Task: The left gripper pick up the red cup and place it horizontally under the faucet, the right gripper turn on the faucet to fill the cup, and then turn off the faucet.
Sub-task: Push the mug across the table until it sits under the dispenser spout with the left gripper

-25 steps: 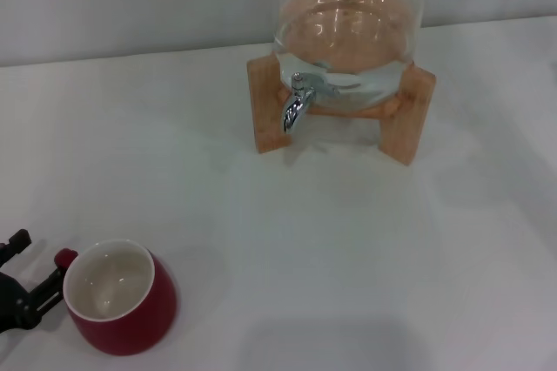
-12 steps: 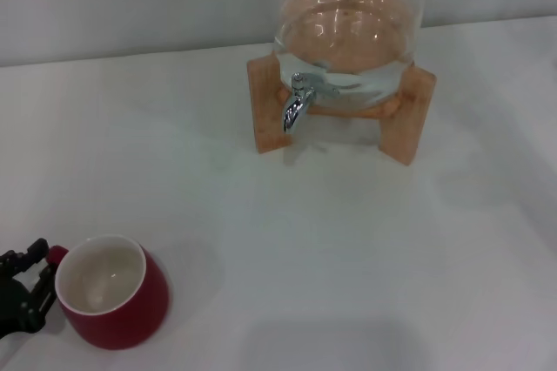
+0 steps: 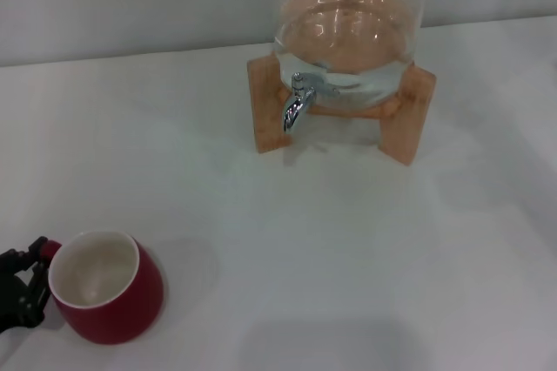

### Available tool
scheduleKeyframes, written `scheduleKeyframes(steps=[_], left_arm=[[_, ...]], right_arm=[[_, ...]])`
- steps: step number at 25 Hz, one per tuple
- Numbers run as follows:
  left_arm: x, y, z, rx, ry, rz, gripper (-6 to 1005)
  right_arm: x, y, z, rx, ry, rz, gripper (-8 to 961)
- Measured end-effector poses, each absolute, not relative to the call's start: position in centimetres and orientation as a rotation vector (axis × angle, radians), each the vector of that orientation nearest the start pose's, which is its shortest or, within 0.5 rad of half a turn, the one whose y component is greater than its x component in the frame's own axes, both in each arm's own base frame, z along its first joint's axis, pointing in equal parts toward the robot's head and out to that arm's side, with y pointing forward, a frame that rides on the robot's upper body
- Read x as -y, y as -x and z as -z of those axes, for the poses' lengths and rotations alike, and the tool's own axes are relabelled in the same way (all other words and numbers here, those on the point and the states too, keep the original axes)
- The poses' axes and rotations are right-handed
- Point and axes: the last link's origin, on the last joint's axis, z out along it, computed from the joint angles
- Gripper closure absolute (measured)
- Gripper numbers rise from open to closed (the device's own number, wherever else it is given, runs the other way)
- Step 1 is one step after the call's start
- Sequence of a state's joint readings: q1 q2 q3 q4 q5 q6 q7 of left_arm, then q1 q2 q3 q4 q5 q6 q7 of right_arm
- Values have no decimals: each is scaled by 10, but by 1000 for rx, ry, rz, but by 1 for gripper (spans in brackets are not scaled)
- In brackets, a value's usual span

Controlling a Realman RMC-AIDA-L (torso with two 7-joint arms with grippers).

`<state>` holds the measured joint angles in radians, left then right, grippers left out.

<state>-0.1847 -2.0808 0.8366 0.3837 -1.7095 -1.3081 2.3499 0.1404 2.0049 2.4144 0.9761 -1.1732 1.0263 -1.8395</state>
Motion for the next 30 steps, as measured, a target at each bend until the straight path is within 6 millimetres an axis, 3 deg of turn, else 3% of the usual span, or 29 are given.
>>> scheduleKeyframes(steps=[13,30], left_arm=[[-270,346,8,686,2180,778,848],[-304,334,18,664,2232,694,848]], right_arm=[[-310,-352,-191,-591,1592,-776,321],[-308,-350,-187,-588,1616,-789,321]])
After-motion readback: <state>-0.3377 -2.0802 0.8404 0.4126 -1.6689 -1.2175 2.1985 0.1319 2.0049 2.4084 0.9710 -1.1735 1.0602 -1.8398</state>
